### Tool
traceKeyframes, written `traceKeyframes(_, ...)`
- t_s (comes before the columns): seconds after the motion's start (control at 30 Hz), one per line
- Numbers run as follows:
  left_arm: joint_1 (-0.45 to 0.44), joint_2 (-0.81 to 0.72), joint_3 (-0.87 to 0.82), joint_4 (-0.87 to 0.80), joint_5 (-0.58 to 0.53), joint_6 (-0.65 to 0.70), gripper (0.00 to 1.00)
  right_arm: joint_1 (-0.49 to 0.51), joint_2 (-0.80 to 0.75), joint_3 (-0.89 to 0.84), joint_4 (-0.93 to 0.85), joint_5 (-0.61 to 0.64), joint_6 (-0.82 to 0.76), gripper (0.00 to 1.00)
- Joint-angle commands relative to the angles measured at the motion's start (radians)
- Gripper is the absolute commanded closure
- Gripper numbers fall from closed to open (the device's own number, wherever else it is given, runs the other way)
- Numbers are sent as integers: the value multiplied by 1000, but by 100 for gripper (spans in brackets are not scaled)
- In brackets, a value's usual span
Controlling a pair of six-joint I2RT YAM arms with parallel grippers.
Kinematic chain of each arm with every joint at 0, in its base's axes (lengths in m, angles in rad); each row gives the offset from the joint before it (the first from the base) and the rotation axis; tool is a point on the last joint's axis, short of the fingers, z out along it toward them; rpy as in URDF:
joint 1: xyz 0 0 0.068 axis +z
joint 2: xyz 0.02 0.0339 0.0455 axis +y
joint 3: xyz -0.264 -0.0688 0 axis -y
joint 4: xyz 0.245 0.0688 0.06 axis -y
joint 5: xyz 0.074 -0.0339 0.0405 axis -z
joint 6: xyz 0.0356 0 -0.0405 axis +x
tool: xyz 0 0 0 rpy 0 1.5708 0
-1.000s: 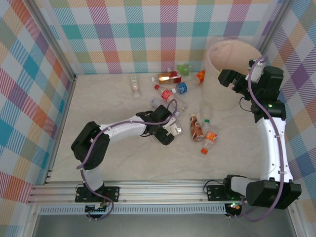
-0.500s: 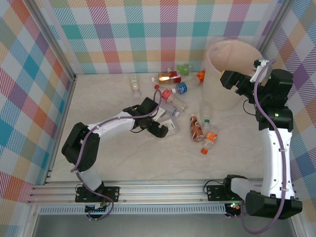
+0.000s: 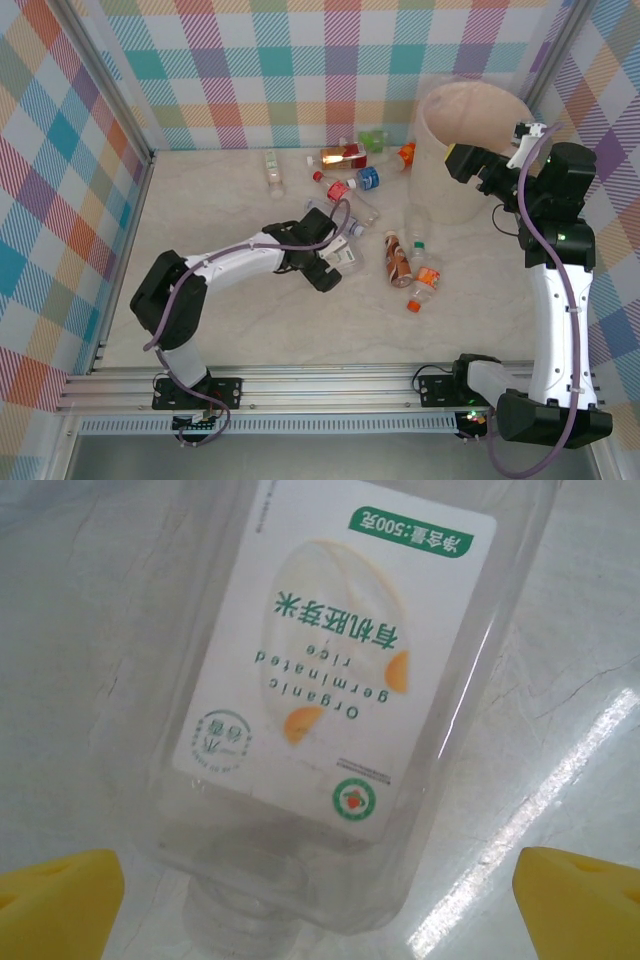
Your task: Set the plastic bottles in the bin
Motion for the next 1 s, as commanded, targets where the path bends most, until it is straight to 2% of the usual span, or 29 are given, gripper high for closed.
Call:
traceKeyframes(0.0, -5, 50, 62, -43, -49, 81, 0, 4, 0, 0, 1, -3, -1, 0)
traceKeyframes(0.2, -11, 151, 125, -39, -162, 135, 0, 5, 3, 1, -4, 2, -5, 0)
traceKeyframes(0.37, -7, 198, 150, -65, -61, 127, 1, 4, -1, 3, -17, 8, -11, 0)
traceKeyframes(0.4, -4, 200, 148, -65, -39, 120, 3, 5, -1, 5, -22, 10, -15, 0)
traceKeyframes(0.5, 3, 191, 140, -61, 7, 96, 22, 5, -1, 6, -29, -12, -27, 0)
traceKeyframes(0.53, 7, 182, 134, -58, 17, 86, 25, 4, 0, 2, -25, -26, -28, 0)
traceKeyframes(0.67, 23, 119, 89, -11, 25, 34, 26, 7, 0, -29, 2, -101, -29, 0)
traceKeyframes(0.77, 49, 49, 45, 34, 33, -20, 33, 8, 5, -47, 14, -115, -15, 0)
traceKeyframes(0.87, 64, -31, -6, 97, -5, -96, 45, 12, 10, -77, 46, -145, 1, 0)
traceKeyframes(0.97, 64, -117, -52, 145, -14, -172, 51, 28, 18, -119, 89, -173, 16, 0)
